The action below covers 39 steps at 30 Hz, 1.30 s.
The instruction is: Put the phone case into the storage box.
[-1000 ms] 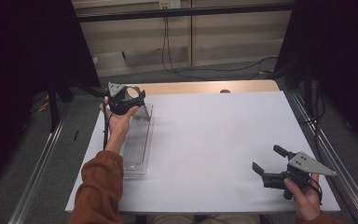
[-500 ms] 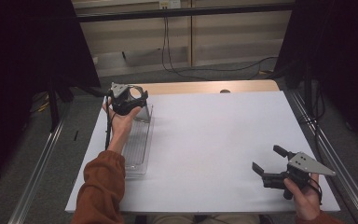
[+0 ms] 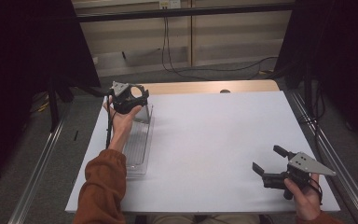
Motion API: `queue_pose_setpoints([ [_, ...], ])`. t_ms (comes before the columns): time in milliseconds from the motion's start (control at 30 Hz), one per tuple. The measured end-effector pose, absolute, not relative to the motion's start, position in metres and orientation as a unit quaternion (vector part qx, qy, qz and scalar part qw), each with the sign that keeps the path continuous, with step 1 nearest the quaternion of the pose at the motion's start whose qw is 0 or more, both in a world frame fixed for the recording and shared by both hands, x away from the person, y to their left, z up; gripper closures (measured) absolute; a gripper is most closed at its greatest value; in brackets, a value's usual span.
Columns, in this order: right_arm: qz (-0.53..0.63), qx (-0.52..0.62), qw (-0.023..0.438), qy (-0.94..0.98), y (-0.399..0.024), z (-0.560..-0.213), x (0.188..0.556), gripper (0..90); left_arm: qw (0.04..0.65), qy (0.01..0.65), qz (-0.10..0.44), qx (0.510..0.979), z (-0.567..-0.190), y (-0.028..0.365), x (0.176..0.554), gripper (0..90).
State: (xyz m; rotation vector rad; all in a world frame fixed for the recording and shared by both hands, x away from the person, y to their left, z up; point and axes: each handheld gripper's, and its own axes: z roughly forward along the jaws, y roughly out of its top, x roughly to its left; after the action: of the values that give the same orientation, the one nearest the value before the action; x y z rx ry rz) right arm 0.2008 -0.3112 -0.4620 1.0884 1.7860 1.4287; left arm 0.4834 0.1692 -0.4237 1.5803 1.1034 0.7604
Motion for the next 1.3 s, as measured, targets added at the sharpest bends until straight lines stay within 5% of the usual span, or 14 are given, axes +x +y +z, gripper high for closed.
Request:
queue_pose_setpoints([
  [1300, 0.536, 0.399, 0.294, 0.683, -0.308, -0.464, 0.201, 0.0, 0.504, 0.467, 0.332, 0.647, -0.422, 0.167, 0.499, 8.6],
])
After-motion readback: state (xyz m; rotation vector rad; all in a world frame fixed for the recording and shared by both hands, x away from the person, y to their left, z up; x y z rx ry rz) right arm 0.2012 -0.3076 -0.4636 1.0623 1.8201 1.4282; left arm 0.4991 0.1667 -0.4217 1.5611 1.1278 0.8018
